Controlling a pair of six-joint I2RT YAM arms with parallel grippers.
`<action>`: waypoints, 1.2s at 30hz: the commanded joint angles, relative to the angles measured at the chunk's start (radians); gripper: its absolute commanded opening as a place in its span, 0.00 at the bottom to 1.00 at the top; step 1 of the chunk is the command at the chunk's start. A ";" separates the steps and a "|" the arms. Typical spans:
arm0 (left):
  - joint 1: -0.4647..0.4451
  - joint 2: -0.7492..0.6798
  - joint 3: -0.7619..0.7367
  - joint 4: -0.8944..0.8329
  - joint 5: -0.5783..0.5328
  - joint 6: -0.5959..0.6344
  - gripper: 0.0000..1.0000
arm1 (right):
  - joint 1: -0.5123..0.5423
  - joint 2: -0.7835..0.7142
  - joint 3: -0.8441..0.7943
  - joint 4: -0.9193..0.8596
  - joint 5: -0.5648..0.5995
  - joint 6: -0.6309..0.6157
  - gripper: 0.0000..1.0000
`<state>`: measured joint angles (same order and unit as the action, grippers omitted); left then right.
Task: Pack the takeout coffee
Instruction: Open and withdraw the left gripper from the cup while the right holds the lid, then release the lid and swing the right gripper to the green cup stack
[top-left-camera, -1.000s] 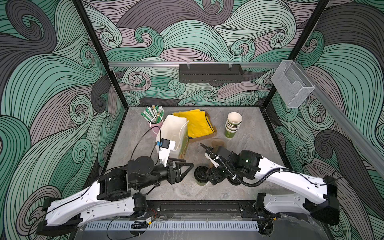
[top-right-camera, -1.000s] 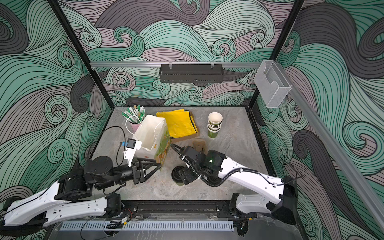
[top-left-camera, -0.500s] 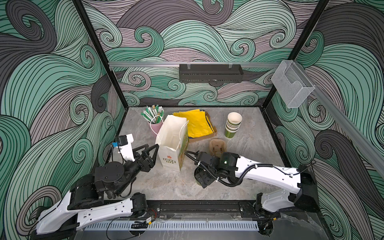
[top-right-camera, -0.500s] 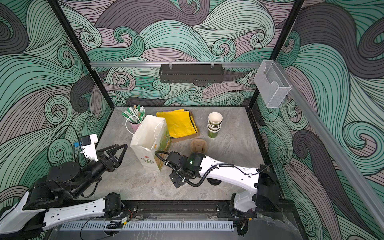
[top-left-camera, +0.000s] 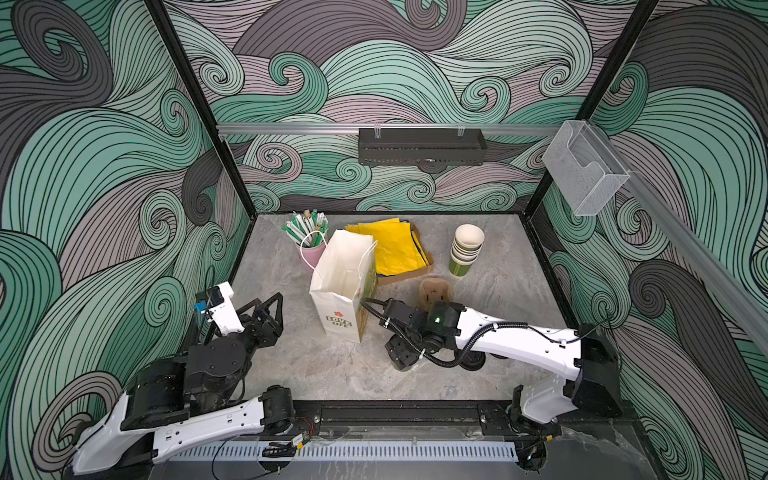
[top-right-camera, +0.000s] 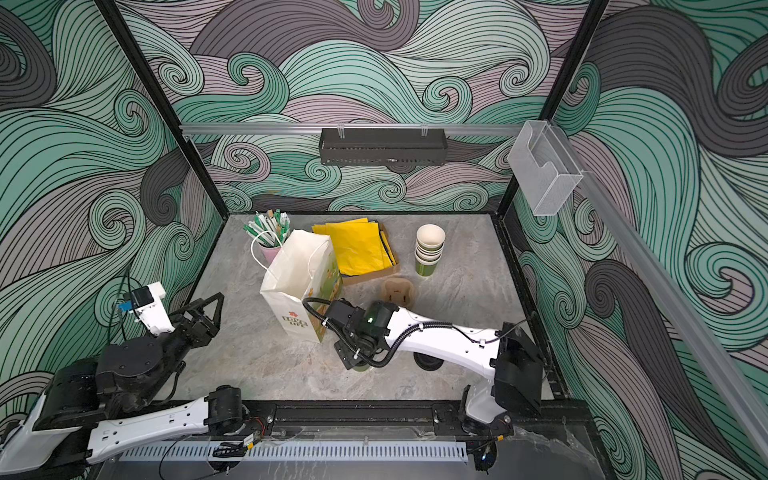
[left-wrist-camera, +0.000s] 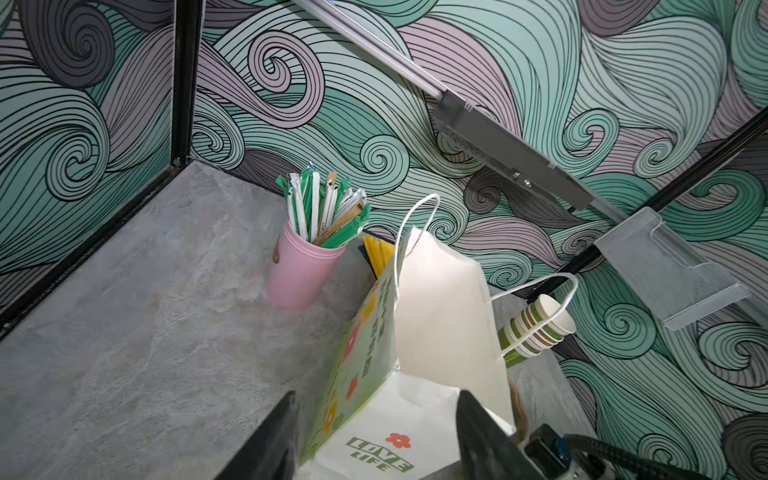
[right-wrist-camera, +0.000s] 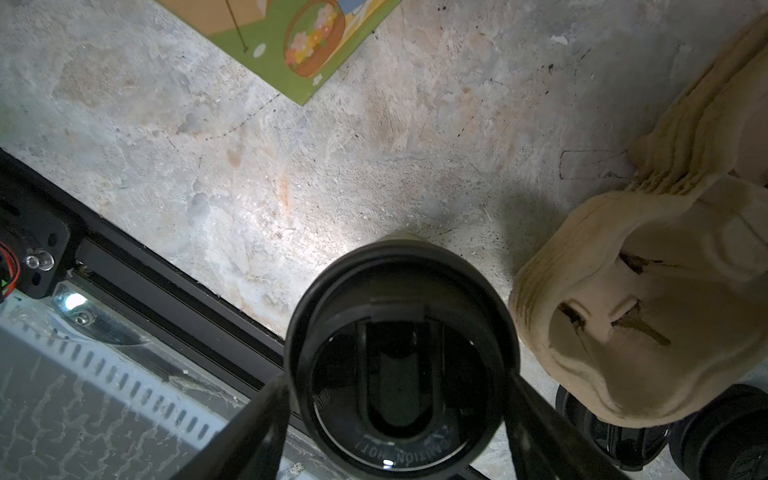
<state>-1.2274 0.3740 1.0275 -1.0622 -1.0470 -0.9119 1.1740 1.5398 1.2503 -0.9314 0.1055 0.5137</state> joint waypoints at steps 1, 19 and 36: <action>-0.004 -0.028 -0.043 -0.028 -0.027 -0.055 0.62 | -0.007 0.005 0.011 -0.017 0.008 0.019 0.78; -0.005 -0.090 -0.125 -0.012 -0.023 -0.145 0.62 | -0.090 0.044 0.053 -0.003 0.048 0.025 0.69; -0.004 0.002 -0.069 0.002 0.044 -0.047 0.63 | -0.162 0.130 0.113 0.036 0.024 -0.026 0.82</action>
<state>-1.2274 0.3542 0.9241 -1.0603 -1.0187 -0.9974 1.0157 1.6501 1.3449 -0.8795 0.1249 0.4946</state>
